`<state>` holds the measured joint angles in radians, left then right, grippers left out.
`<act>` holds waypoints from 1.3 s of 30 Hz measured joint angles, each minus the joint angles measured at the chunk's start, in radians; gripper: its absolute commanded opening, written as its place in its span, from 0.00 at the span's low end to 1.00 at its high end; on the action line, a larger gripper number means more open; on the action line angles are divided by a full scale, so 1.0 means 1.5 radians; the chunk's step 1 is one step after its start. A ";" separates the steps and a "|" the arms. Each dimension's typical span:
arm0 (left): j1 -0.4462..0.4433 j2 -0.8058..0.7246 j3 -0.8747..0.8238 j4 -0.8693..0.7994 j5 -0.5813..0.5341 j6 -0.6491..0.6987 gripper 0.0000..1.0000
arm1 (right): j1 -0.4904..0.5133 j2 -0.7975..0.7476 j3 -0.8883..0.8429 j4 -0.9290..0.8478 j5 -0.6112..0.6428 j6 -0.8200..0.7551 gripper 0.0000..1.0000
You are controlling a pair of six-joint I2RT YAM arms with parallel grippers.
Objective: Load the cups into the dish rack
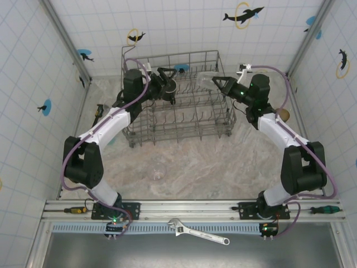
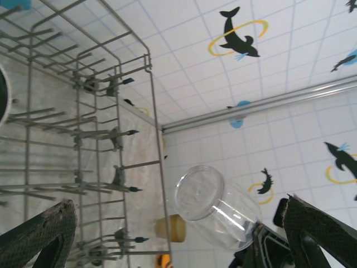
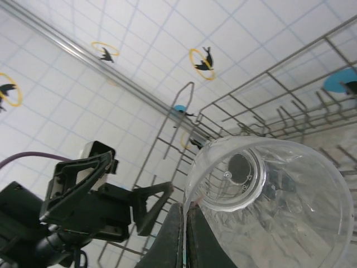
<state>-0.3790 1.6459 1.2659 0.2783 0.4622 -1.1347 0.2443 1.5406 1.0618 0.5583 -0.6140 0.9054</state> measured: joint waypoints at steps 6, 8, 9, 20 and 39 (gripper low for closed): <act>0.000 0.000 -0.023 0.041 0.009 -0.044 0.97 | 0.020 0.022 -0.001 0.114 -0.015 0.056 0.00; 0.000 0.000 -0.032 0.052 0.014 -0.057 0.97 | 0.027 0.031 -0.001 0.146 -0.016 0.072 0.00; 0.000 0.000 -0.036 0.058 0.017 -0.064 0.97 | 0.030 0.035 -0.001 0.158 -0.015 0.078 0.00; 0.000 0.004 -0.064 0.165 0.066 -0.165 0.97 | 0.068 0.090 -0.001 0.236 -0.018 0.128 0.00; -0.013 0.035 -0.064 0.230 0.086 -0.211 0.97 | 0.091 0.122 0.009 0.365 -0.053 0.191 0.00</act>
<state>-0.3992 1.6989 1.1694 0.6228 0.5915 -1.4513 0.3813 1.7233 1.0748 1.1061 -0.6941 1.1923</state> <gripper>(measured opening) 0.974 0.068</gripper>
